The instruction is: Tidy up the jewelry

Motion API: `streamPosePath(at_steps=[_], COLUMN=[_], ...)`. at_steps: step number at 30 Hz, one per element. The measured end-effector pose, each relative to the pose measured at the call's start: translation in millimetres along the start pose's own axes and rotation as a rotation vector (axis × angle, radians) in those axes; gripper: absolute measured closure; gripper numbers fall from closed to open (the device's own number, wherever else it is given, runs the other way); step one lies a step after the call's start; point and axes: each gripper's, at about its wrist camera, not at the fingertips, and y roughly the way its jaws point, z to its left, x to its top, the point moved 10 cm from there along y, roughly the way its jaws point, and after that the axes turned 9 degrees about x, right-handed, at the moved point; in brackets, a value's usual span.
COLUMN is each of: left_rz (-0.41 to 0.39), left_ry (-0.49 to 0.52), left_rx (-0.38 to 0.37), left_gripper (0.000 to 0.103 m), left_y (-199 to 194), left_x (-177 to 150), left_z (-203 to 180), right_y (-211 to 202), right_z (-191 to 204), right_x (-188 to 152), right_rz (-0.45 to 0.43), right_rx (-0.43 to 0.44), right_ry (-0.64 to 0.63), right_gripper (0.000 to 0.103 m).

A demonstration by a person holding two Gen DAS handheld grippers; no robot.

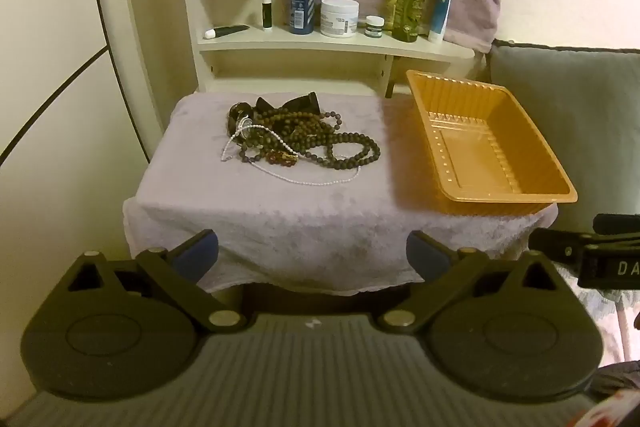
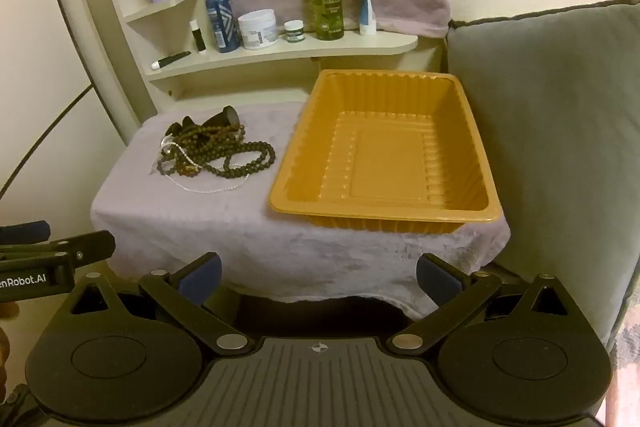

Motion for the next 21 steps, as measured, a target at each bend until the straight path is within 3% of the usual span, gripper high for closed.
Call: streamPosePath(at_steps=[21], left_rz=[-0.001], left_ry=[-0.017], left_rx=[-0.014], left_gripper=[0.003], left_y=[-3.3], left_x=[2.0], left_z=[0.4], right_y=[-1.0], right_z=[1.3], right_x=[6.4], right_rz=[-0.008], right_rx=[-0.007], right_ry=[-0.004], right_gripper=[0.0])
